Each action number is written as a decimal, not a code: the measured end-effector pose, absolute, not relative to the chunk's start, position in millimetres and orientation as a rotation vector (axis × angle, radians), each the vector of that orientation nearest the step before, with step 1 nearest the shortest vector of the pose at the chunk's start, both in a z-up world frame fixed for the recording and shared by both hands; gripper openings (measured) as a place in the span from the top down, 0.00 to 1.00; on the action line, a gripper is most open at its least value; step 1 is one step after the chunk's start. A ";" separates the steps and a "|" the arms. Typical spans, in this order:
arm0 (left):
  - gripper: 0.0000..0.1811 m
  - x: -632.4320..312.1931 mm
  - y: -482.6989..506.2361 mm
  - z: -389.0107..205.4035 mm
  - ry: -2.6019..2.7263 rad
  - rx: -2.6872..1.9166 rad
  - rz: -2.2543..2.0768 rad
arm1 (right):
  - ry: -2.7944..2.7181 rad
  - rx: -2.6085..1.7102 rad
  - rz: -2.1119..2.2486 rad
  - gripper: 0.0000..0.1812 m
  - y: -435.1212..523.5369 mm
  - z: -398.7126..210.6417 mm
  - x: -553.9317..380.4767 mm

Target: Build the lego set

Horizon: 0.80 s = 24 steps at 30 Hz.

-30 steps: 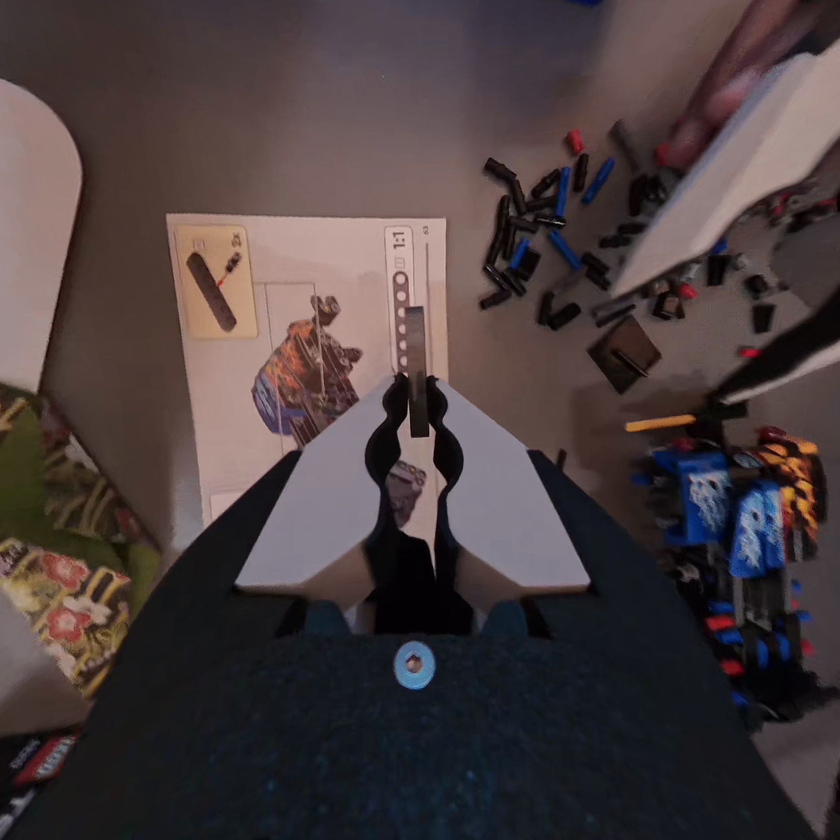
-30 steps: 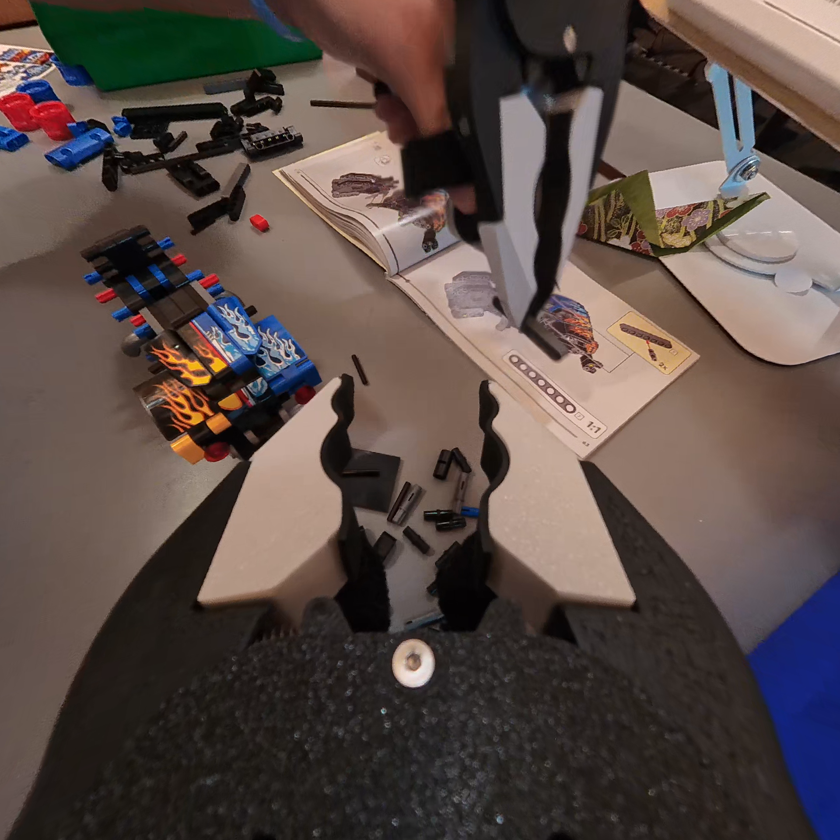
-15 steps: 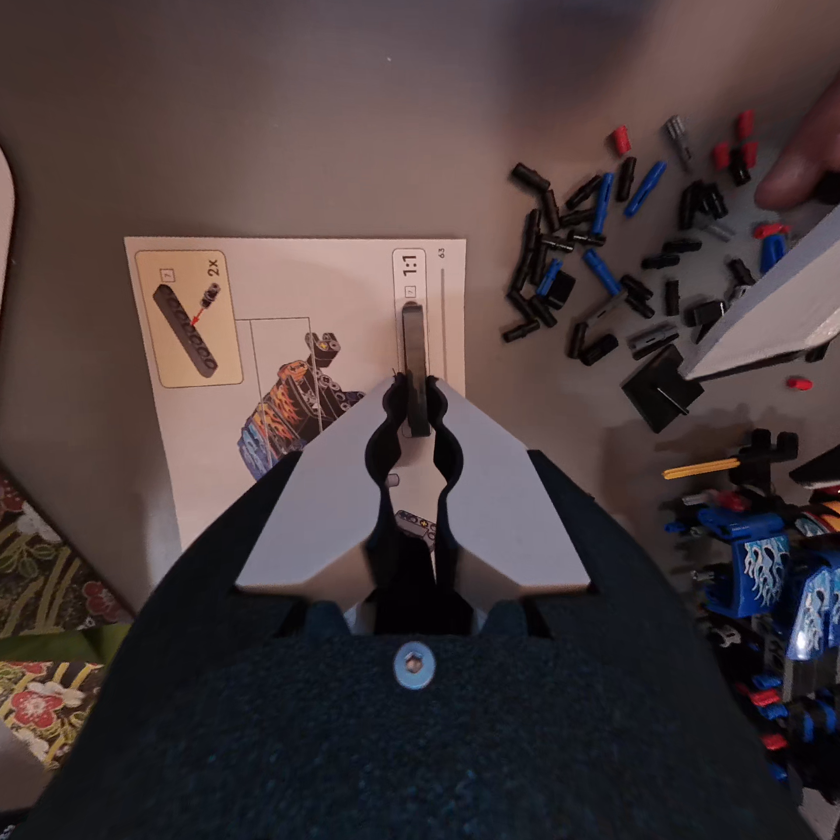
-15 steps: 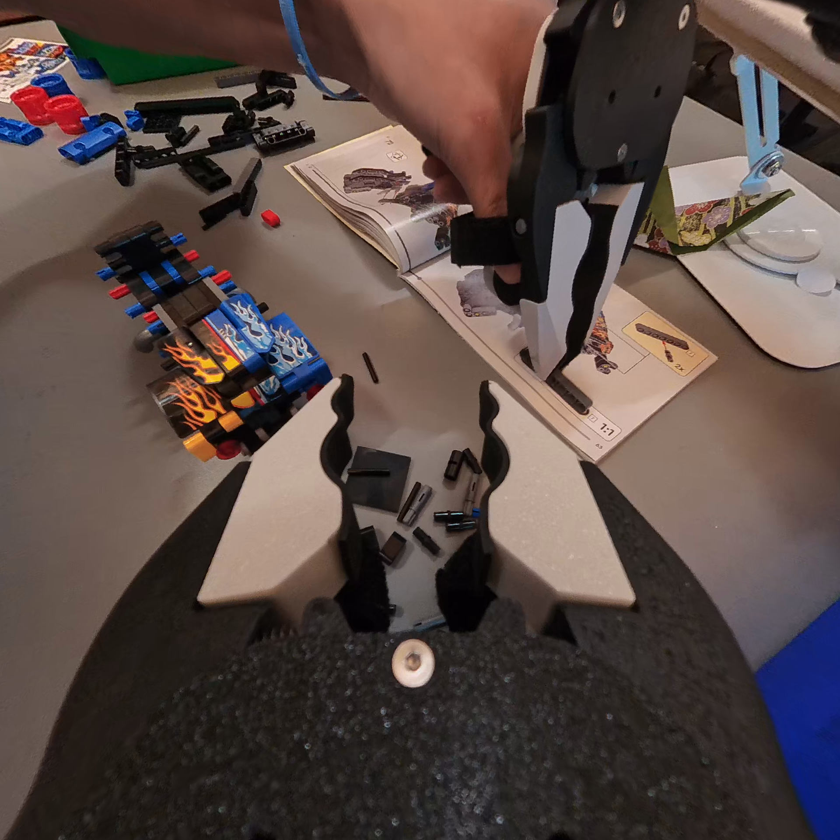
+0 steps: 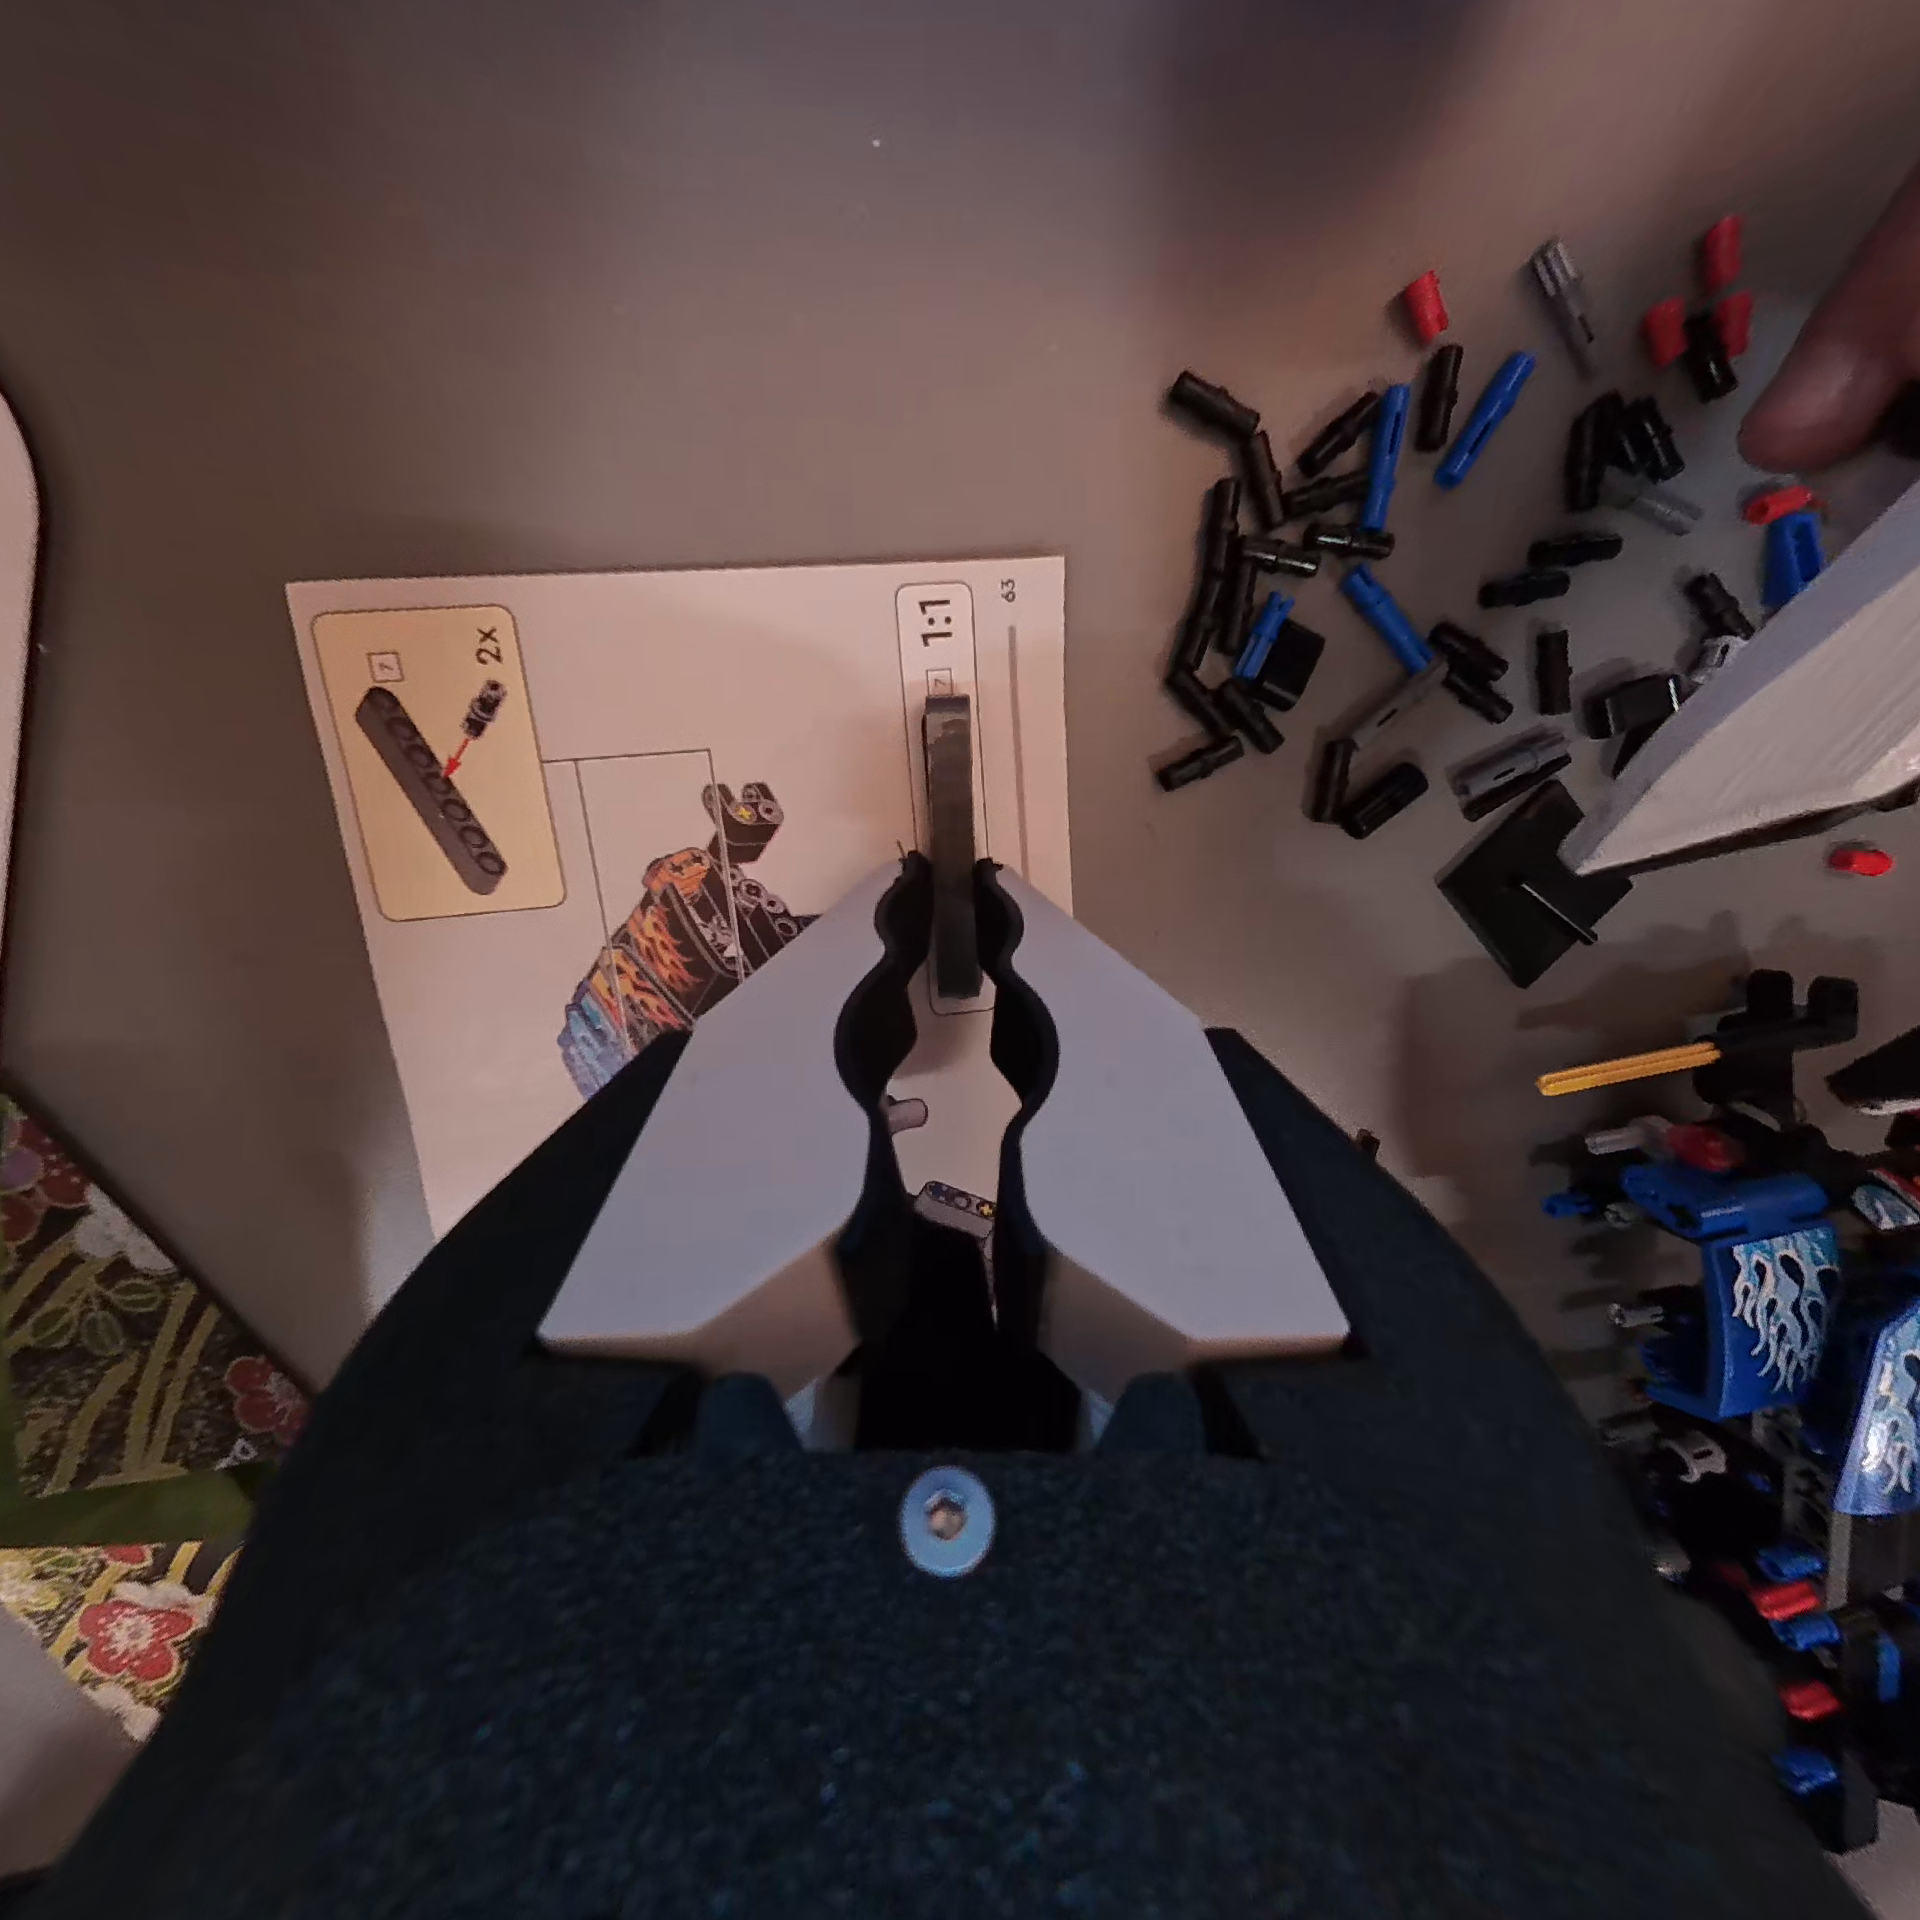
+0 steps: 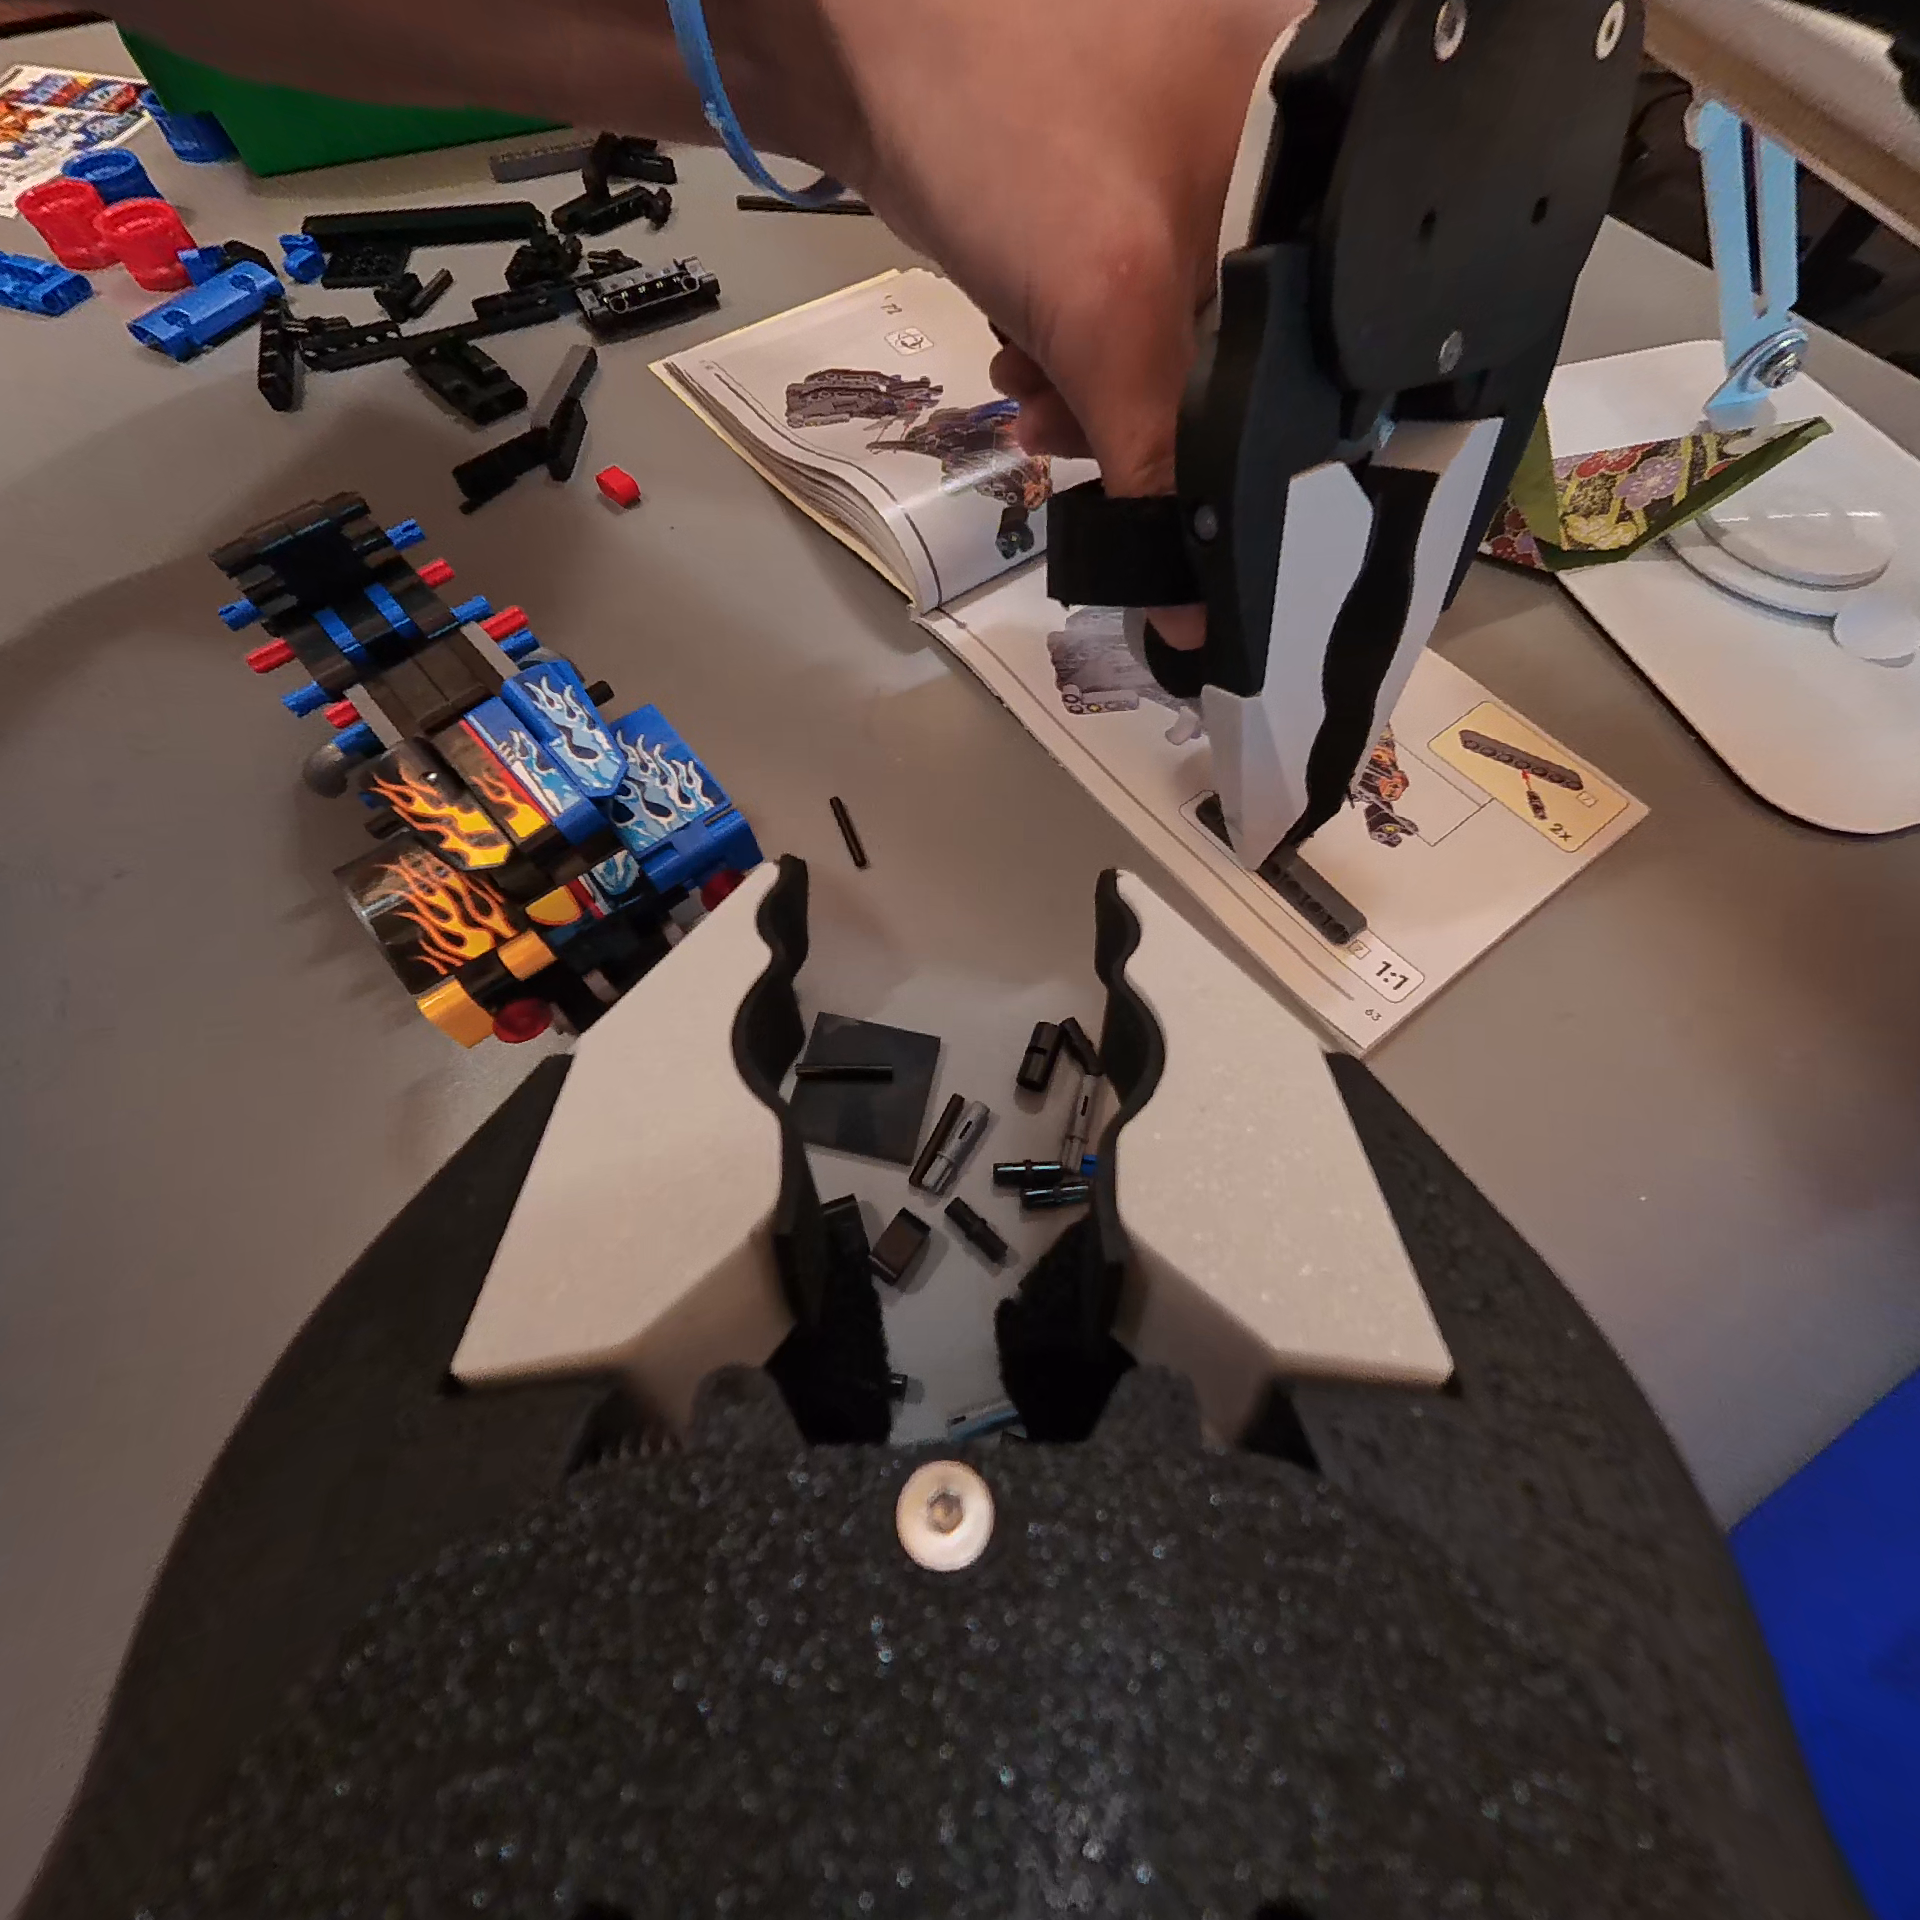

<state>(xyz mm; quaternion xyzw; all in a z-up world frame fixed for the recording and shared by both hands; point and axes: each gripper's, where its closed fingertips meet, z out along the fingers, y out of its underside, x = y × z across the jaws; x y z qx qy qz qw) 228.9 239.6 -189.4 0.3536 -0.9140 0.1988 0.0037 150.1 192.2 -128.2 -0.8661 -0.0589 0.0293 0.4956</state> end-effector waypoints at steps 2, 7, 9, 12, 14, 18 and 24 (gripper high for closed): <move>0.97 228.9 239.5 -189.5 -2.859 1.124 0.625 | -0.142 -2.098 0.072 0.70 192.2 -127.9 150.1; 0.97 228.7 239.2 -189.5 -2.848 1.150 0.644 | -0.146 -2.100 0.068 0.70 192.1 -128.3 149.7; 0.97 228.7 239.1 -189.5 -2.847 1.158 0.655 | -0.147 -2.101 0.067 0.70 192.0 -128.1 149.6; 0.97 232.6 244.8 -182.9 -2.881 1.218 0.683 | -0.146 -2.102 0.055 0.69 191.3 -127.8 151.8; 0.97 223.1 258.5 -154.8 -2.884 1.311 0.769 | -0.138 -2.096 0.052 0.69 189.8 -125.5 154.8; 0.97 142.0 308.6 -81.9 -2.840 1.582 0.976 | -0.109 -2.061 0.089 0.69 189.5 -116.1 156.4; 0.97 -54.2 332.4 -127.1 -2.455 2.025 0.858 | -0.132 -2.050 0.075 0.69 189.6 -110.2 151.7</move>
